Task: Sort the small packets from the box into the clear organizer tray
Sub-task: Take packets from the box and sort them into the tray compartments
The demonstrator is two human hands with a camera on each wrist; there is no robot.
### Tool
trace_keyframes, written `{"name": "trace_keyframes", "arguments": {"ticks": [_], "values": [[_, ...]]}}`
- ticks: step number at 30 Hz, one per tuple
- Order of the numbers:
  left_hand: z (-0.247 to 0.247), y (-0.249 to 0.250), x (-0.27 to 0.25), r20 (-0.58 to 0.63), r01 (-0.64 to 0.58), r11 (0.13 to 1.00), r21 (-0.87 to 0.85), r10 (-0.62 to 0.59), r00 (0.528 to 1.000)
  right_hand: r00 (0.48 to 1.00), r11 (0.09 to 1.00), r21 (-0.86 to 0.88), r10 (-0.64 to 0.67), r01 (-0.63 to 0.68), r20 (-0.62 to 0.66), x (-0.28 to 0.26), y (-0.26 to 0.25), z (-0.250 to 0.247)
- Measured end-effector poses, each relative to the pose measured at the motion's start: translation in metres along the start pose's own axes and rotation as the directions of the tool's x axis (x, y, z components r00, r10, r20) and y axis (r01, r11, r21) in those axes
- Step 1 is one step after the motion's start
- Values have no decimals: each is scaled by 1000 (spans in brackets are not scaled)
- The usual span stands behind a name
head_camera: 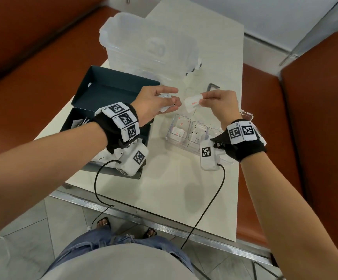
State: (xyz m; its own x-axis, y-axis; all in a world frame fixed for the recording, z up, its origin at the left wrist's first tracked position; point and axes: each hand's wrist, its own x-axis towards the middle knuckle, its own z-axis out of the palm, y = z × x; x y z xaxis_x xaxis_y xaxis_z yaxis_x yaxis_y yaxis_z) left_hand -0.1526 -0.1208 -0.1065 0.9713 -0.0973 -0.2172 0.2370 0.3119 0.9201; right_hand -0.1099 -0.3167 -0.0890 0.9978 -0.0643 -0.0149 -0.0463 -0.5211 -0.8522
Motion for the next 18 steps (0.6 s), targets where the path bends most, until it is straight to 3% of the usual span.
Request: {"name": "trace_keyframes", "arguments": {"ticks": [2,4,6,13,18], "values": [[-5,0,0,-5,-5,1000,-5,5,1000,997,968,-240,-67,74,35,1,6,8],[-6,-1,-1,-11,-7,1000,3,7,1000,989,862,-486,-124,145,76,-1,11,21],[-6,-1,-1,-17,-4,1000,8,4,1000,979,753,-627,-183,202,95,-4,17,34],[-10,0,1,-22,-7,999,-35,6,1000,925,444,-834,-329,328,189,-9,44,61],[-11,-1,2,-31,-2,999,-43,0,1000,896,314,-877,-373,364,239,-12,53,67]]}}
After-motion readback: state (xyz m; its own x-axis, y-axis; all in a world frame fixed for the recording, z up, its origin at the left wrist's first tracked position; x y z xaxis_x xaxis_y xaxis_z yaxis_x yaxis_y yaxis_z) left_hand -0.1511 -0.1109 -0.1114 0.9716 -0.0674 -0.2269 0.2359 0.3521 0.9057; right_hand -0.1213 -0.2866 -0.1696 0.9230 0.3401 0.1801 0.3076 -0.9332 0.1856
